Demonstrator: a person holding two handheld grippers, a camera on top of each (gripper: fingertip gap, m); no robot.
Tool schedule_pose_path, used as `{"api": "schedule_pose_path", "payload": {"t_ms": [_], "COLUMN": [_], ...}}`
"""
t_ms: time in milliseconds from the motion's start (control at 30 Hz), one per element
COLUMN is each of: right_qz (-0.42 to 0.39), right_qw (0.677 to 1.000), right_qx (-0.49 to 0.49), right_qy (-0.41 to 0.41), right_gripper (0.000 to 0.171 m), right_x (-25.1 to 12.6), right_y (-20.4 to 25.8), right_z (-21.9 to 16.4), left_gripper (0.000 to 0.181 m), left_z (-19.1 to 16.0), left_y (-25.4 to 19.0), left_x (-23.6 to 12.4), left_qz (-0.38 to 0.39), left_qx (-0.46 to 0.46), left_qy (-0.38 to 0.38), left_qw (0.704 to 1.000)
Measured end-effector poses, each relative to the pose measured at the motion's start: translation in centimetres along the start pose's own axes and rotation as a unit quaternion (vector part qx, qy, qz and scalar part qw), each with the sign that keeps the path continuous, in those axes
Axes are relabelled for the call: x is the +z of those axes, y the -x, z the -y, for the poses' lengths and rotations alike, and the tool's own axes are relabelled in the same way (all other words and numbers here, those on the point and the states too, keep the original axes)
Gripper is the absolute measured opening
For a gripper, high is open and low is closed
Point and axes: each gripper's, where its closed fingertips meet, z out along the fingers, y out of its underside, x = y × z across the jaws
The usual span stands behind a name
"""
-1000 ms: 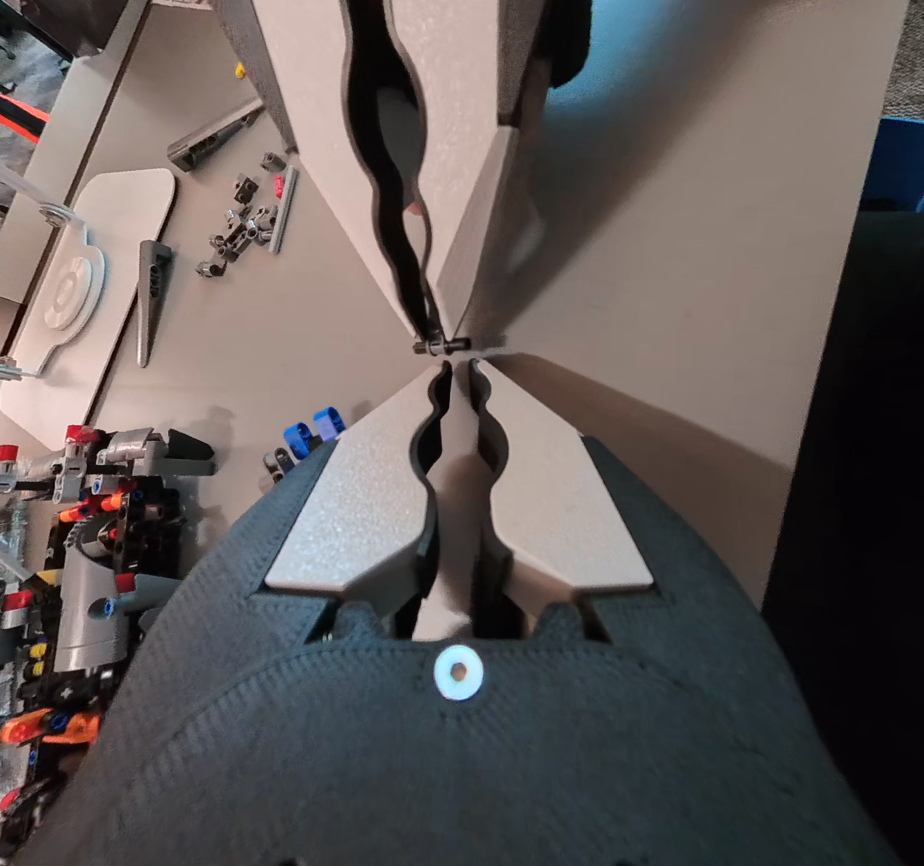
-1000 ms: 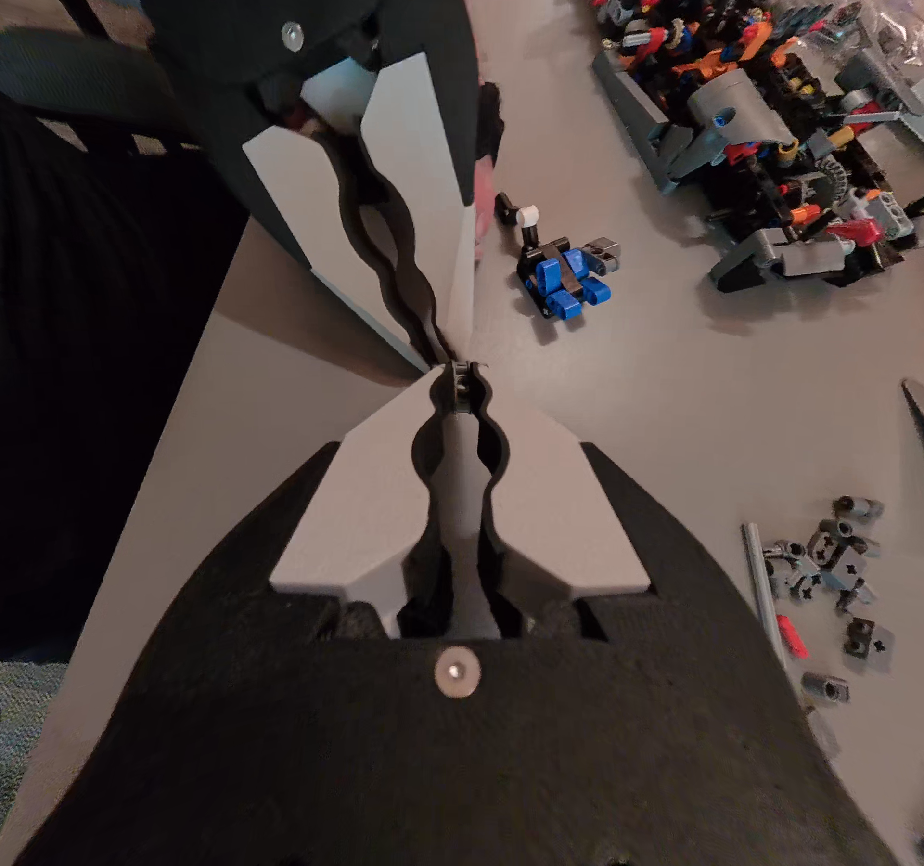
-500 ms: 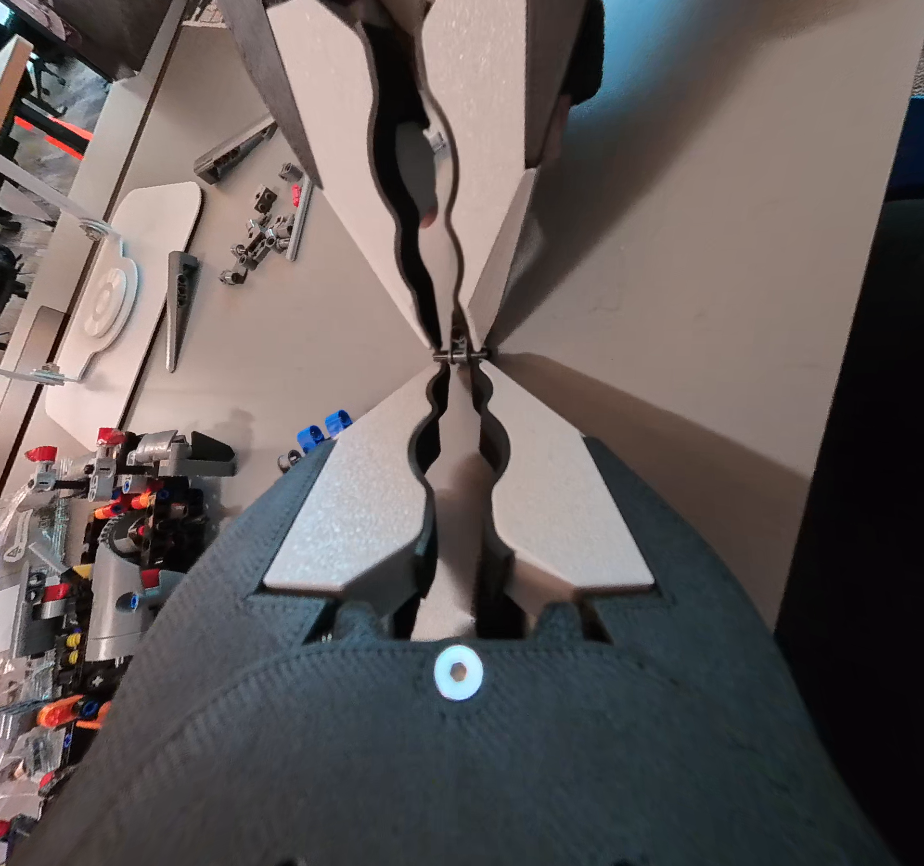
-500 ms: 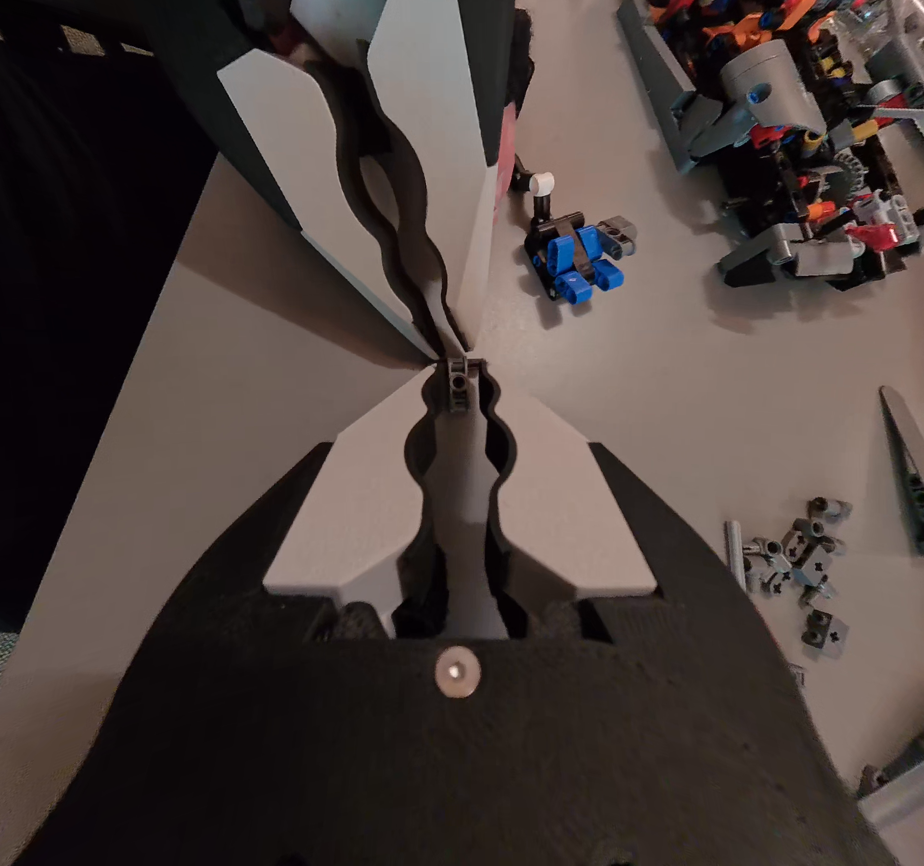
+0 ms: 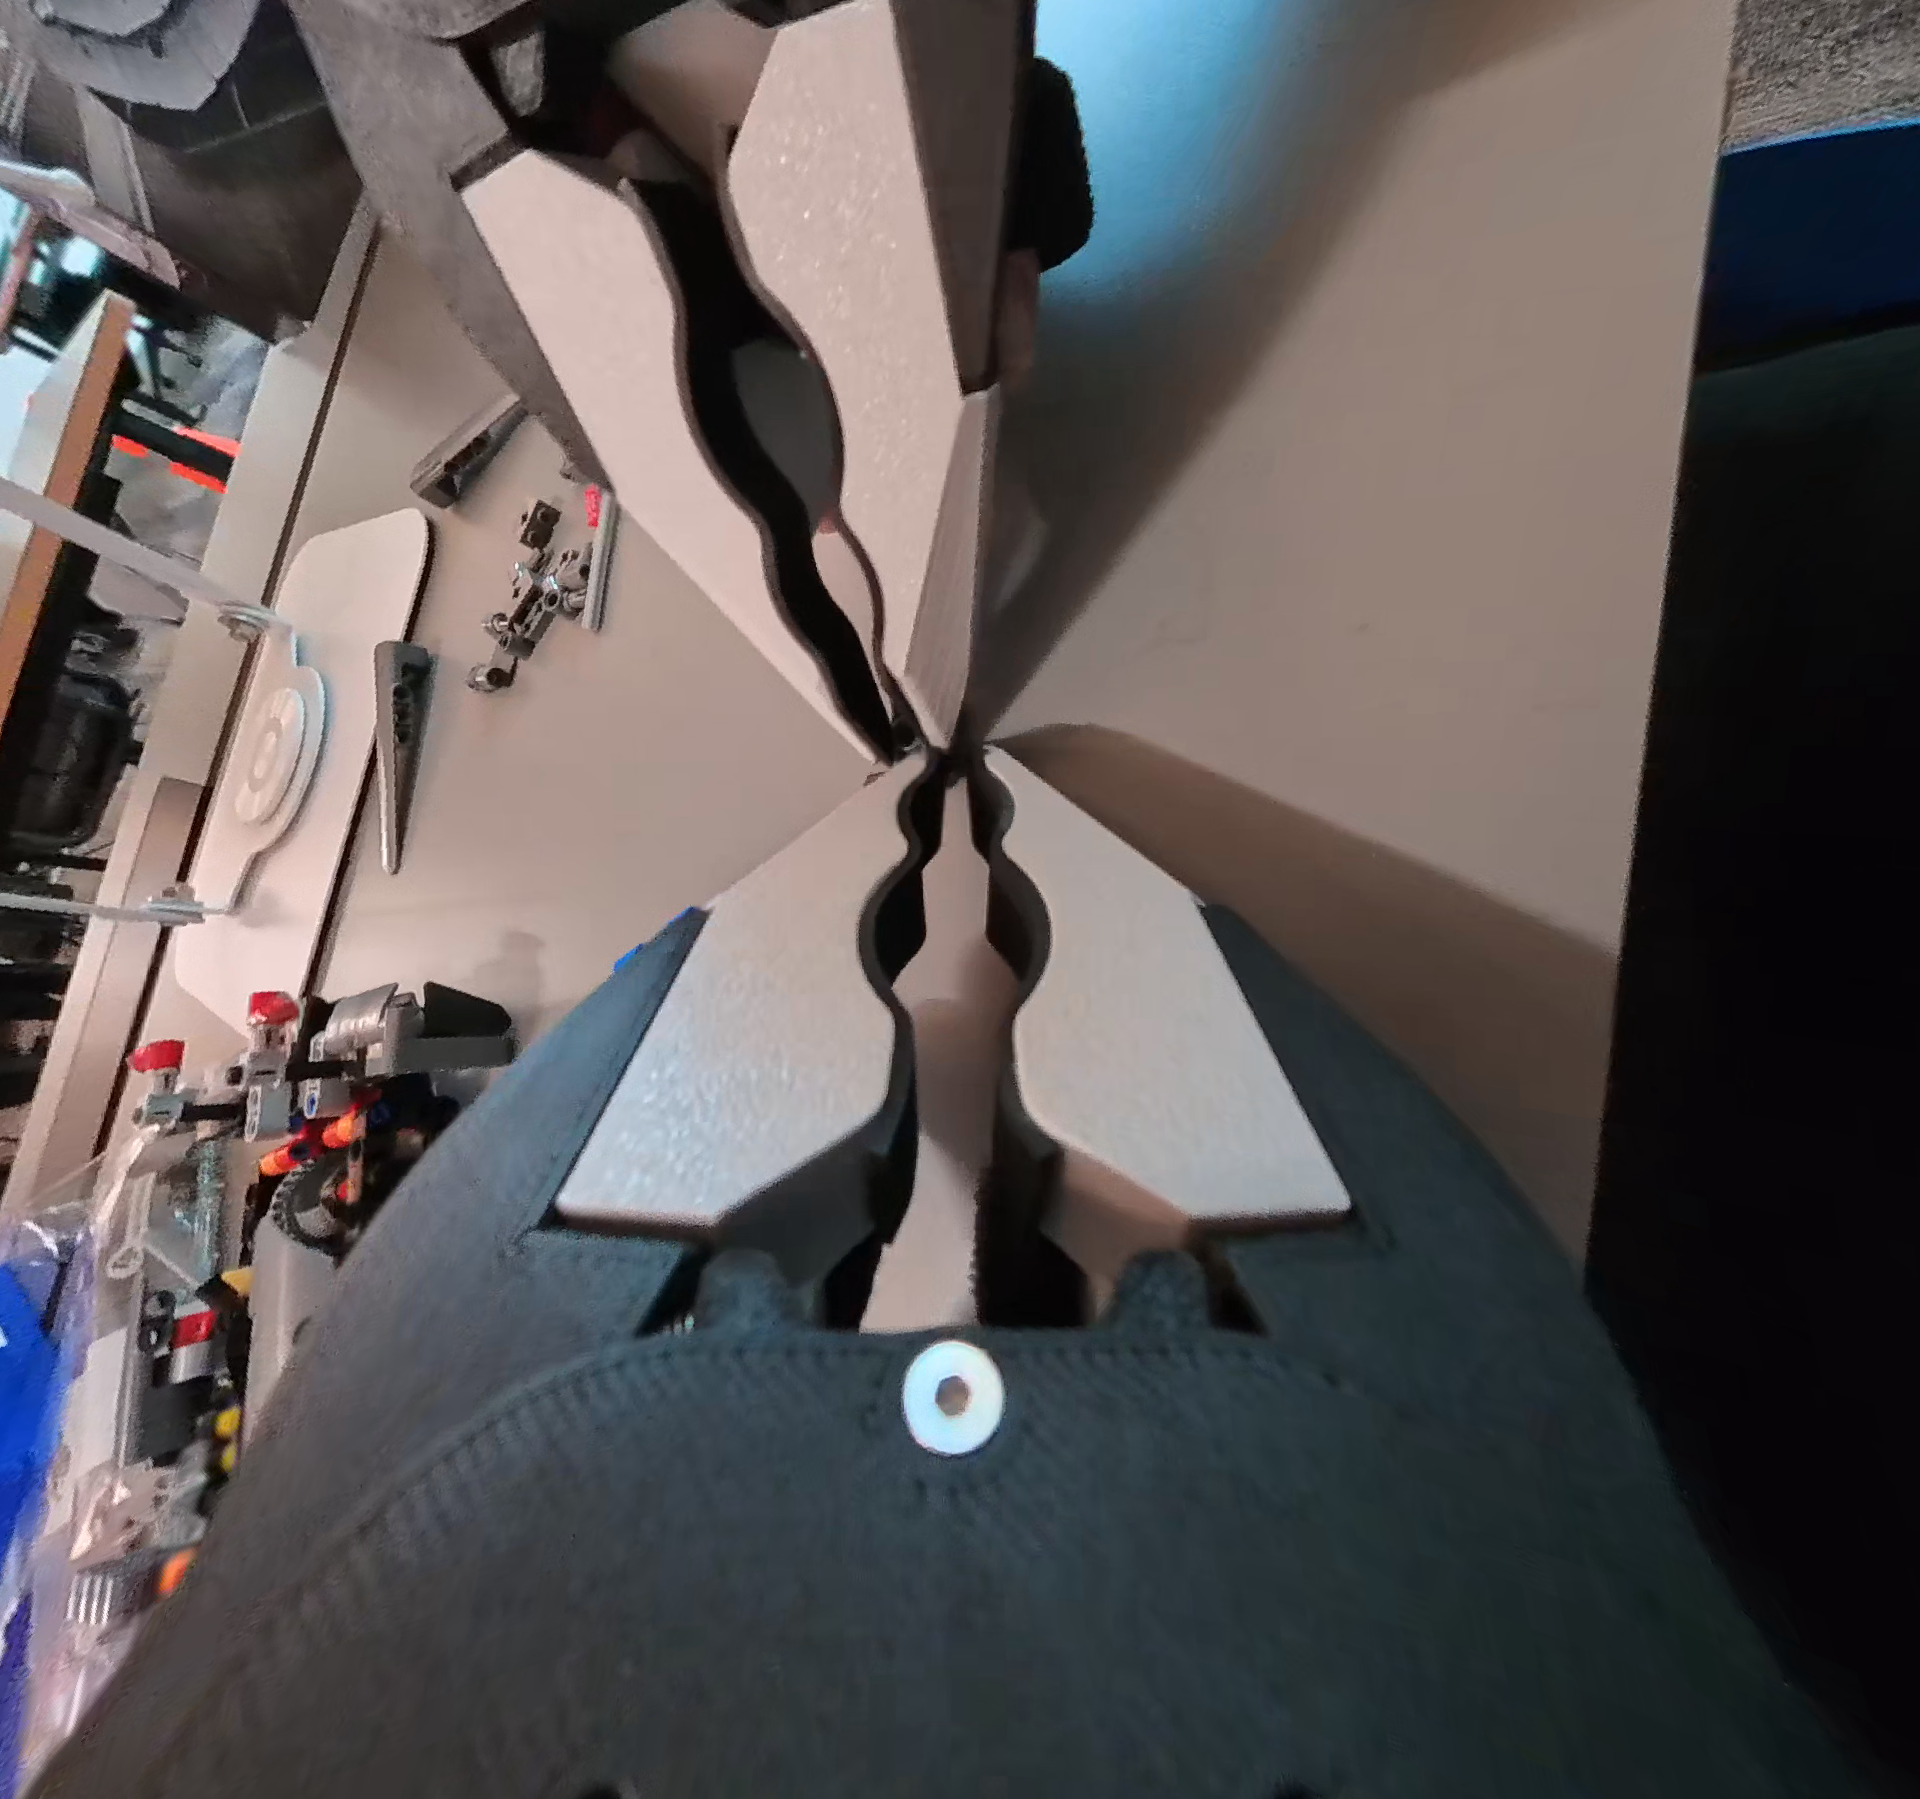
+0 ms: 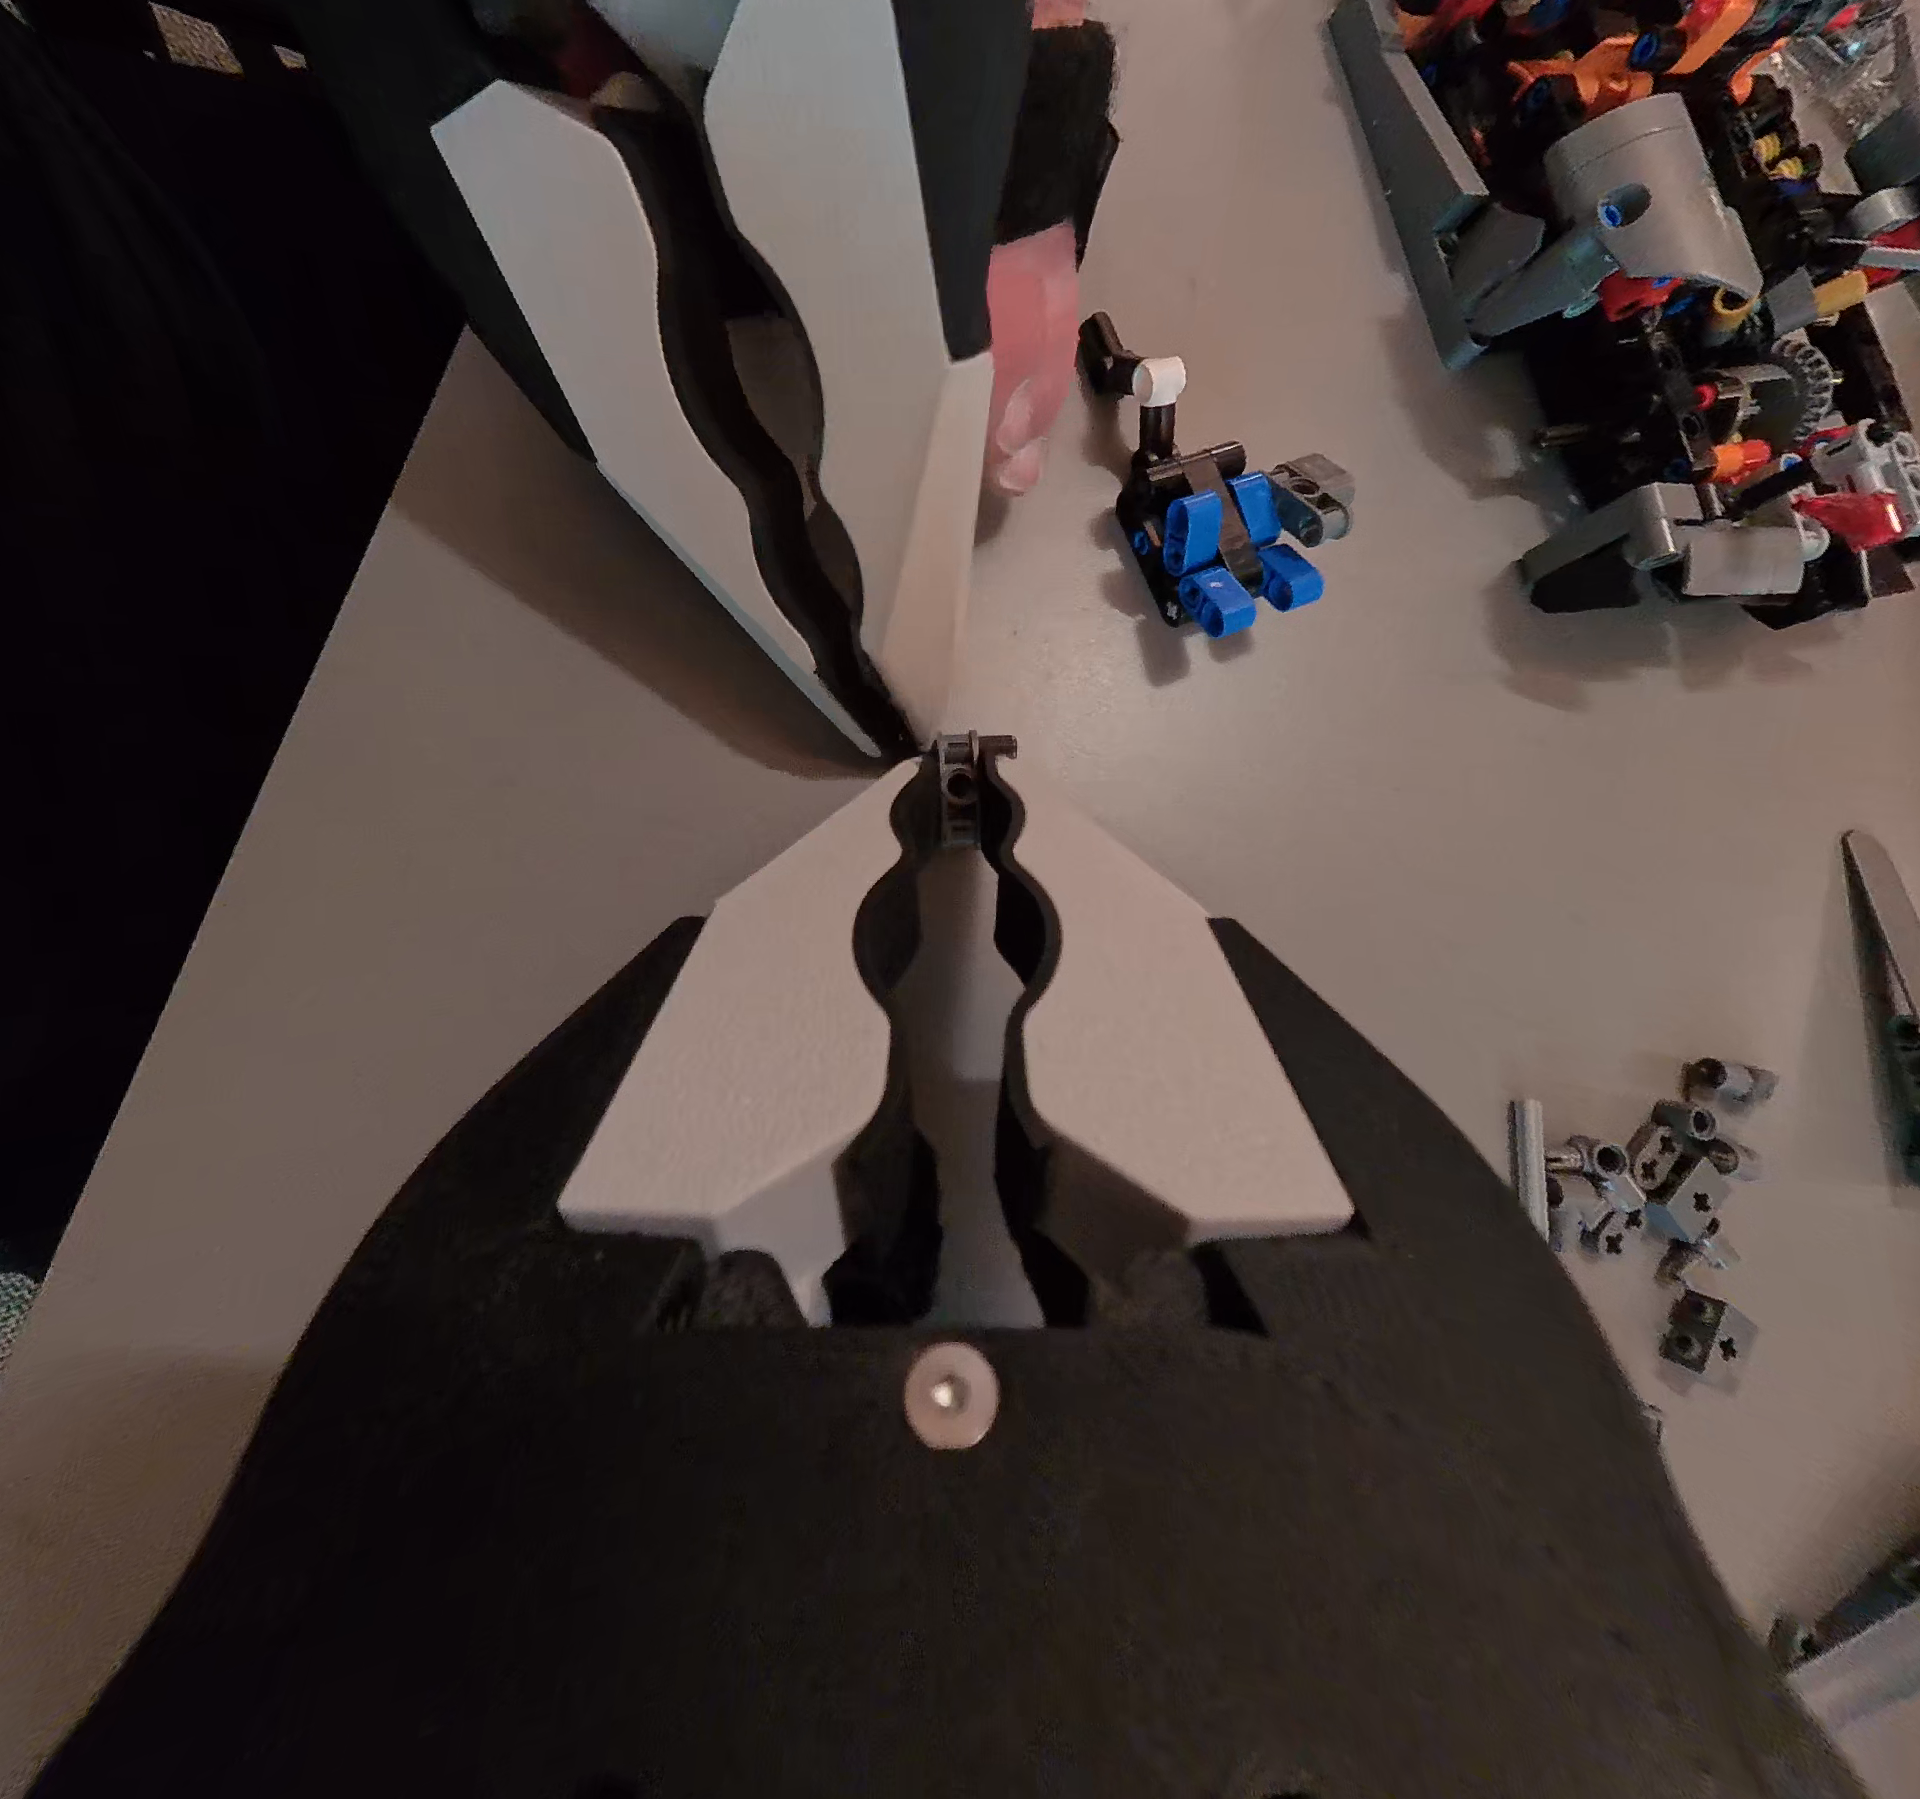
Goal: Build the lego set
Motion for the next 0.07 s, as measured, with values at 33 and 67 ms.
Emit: {"api": "schedule_pose_path", "payload": {"t_ms": [33, 67], "right_qz": [0.001, 0.001], "right_qw": [1.0, 1.0], "right_qx": [0.0, 0.0], "right_qy": [0.0, 0.0], "right_gripper": [0.004, 0.004], "right_x": [0.0, -0.01], "right_y": [0.0, -0.03], "right_z": [-0.01, -0.03], "left_gripper": [0.002, 0.002], "left_z": [0.01, 0.0], "left_y": [-0.02, -0.02], "left_x": [0.03, 0.07], "left_qz": [0.002, 0.003], "left_qx": [0.005, 0.006], "left_qy": [0.001, 0.002], "left_qw": [1.0, 1.0]}}
